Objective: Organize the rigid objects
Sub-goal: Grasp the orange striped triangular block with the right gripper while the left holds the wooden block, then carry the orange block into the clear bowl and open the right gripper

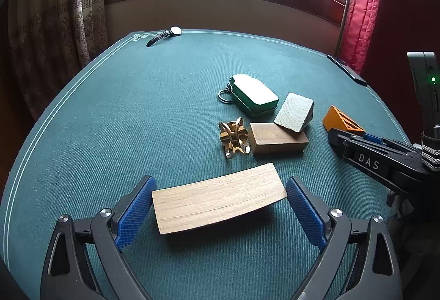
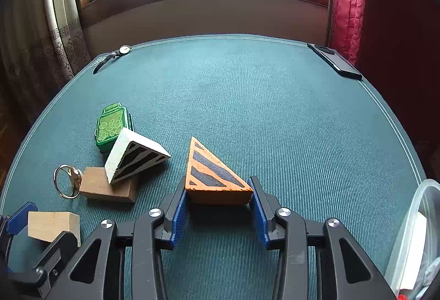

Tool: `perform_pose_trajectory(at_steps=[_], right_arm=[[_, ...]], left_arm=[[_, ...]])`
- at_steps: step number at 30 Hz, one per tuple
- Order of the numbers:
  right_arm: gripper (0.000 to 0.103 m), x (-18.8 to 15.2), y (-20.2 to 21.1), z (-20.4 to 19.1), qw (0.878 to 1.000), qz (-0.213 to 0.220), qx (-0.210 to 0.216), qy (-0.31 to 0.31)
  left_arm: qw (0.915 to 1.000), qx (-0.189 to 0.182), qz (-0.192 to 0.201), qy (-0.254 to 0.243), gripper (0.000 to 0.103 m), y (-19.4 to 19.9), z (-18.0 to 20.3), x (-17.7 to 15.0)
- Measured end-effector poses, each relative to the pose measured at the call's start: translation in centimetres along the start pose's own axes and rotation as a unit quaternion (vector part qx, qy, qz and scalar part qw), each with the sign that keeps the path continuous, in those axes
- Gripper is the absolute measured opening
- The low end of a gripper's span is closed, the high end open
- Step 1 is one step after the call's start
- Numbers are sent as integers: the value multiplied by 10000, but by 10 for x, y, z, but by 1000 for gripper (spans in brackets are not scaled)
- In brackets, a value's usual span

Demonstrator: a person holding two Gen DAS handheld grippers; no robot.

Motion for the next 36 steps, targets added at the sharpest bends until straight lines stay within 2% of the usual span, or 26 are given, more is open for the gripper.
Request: perform_pose_trajectory(at_steps=[11, 20, 36], right_arm=[[44, -17, 37, 17, 9998, 58, 130, -138], [44, -21, 73, 39, 9990, 264, 155, -329], [44, -19, 120, 123, 9928, 726, -313, -897]], left_arm=[[9998, 14, 91, -184, 95, 7, 12, 0], [9993, -33, 138, -336, 95, 13, 26, 0], [9984, -171, 159, -523, 95, 22, 57, -4]])
Point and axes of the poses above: each gripper's, at about its wrist camera, not at the fingertips, and y roughly against the way its jaws point, z to its right, x to its top, the point moved 9 cm from there along -y, roughly the way its jaws point, and after that the axes turned 15 degrees about -y, right-handed, at the moved point
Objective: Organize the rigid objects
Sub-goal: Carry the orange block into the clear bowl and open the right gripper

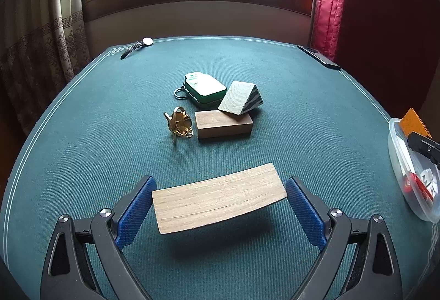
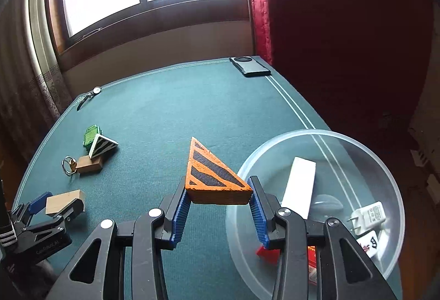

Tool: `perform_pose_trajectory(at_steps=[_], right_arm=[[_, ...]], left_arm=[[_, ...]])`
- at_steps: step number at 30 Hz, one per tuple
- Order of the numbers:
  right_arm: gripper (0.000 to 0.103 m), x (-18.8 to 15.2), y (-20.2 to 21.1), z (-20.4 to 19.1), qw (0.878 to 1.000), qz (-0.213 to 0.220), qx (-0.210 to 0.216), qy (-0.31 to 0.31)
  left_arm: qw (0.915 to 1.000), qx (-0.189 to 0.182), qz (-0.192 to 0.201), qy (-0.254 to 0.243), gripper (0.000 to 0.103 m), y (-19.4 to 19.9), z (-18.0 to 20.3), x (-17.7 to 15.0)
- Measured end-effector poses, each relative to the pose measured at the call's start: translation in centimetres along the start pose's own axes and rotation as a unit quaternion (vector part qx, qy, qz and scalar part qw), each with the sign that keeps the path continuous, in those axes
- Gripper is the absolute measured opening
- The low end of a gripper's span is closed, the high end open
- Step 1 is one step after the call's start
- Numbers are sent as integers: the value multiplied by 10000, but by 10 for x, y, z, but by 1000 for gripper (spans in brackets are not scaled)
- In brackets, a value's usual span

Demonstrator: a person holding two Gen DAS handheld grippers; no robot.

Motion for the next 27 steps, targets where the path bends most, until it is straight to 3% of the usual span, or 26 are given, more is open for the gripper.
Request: perform_pose_trajectory(at_steps=[12, 14, 16, 27], right_arm=[[45, 9, 10, 57, 9983, 195, -361, -412], [60, 9, 9, 64, 9980, 205, -394, -454], [68, 9, 10, 72, 9973, 245, -435, -547], [69, -3, 13, 101, 9965, 273, -518, -600]], left_arm=[[9999, -121, -7, -56, 95, 5, 24, 3], [9999, -138, -5, -88, 95, 6, 29, 4], [9998, -148, -6, -124, 95, 7, 34, 5], [9989, -150, 40, -439, 95, 13, 64, 17]])
Point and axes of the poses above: each gripper's, at about its wrist camera, not at the fingertips, and y roughly against the way its jaws point, z to its right, x to its top, the point moved 9 cm from there along -y, roughly the way its jaws point, and after that the axes turned 15 degrees about -y, right-handed, at the moved point
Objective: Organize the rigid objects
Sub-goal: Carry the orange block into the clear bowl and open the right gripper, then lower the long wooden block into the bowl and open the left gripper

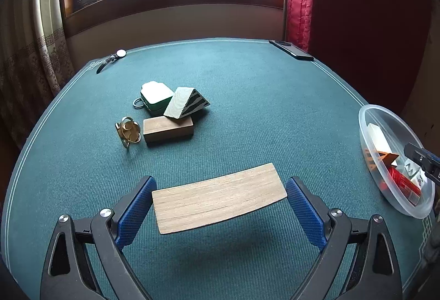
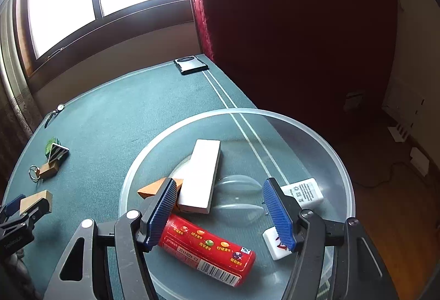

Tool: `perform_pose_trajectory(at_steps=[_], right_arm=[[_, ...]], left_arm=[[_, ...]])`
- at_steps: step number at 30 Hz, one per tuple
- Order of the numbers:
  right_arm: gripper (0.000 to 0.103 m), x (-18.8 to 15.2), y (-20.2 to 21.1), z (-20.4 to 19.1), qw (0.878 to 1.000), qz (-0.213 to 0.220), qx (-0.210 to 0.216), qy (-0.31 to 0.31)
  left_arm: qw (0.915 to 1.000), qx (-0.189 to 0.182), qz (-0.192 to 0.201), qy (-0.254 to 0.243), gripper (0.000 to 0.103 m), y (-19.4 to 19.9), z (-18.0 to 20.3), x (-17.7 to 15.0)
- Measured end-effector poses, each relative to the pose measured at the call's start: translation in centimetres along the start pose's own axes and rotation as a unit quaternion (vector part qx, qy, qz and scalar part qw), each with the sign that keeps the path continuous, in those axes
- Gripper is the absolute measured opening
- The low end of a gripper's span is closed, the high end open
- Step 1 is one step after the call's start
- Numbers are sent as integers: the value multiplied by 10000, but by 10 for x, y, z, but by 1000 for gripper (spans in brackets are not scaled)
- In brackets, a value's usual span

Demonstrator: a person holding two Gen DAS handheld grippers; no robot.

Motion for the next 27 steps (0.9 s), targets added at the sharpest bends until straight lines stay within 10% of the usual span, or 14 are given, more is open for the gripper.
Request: perform_pose_trajectory(at_steps=[27], right_arm=[[81, 27, 20, 56, 9956, 636, -570, -389]], left_arm=[[9896, -977, 370, -992, 95, 9, 131, 66]])
Point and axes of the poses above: each gripper's, at about its wrist camera, not at the fingertips, and y roughly against the way its jaws point, z to its right, x to its top, the point moved 9 cm from there along -y, roughly the way its jaws point, and after that the axes turned 15 degrees about -y, right-handed, at the moved point
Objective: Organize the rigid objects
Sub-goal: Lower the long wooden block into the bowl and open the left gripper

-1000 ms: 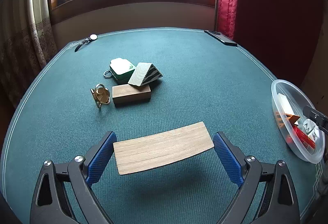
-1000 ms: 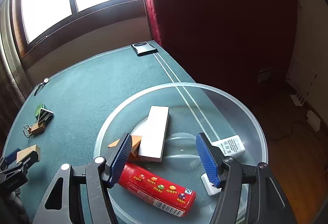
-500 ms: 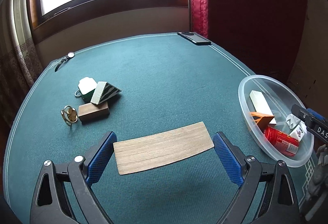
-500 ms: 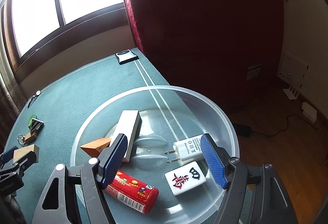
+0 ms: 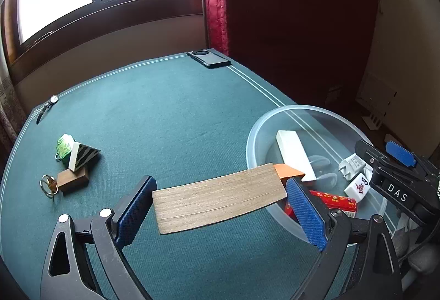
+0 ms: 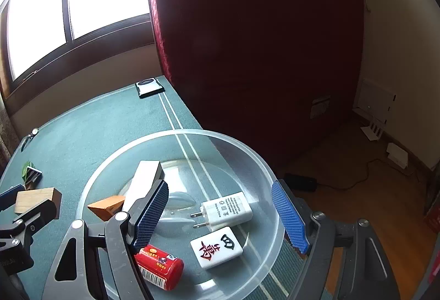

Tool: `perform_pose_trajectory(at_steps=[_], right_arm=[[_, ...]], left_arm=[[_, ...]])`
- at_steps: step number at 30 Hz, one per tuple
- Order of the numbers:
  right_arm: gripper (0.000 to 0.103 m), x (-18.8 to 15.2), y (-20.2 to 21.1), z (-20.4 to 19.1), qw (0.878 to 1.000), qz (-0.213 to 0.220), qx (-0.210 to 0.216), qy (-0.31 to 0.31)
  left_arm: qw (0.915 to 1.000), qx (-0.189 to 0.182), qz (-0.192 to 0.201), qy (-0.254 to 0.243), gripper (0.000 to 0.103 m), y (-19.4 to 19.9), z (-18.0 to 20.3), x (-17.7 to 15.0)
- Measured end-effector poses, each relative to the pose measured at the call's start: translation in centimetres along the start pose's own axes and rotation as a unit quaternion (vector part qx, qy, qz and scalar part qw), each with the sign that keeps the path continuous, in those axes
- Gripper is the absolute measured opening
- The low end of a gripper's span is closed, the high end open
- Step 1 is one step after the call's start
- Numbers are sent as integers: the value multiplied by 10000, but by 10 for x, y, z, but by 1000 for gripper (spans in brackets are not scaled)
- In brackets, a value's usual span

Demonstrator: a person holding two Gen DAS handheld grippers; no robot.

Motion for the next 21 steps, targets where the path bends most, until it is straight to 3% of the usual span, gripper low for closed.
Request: perform_pose_trajectory(at_steps=[14, 21], right_arm=[[81, 9, 0, 17, 9996, 74, -106, -262], [81, 12, -1, 21, 9992, 123, -165, -333]], left_arm=[[9982, -520, 139, -268, 95, -20, 44, 28], [9949, -978, 153, -172, 96, -30, 55, 35]])
Point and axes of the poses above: each gripper's, at about its wrist camera, not at the fingertips, and y roughly against the way its jaws point, z to its right, x to its top, the point moved 9 cm from there along -y, roughly the way its jaws point, and after that the axes turned 15 degrees about -y, right-handed, at the moved point
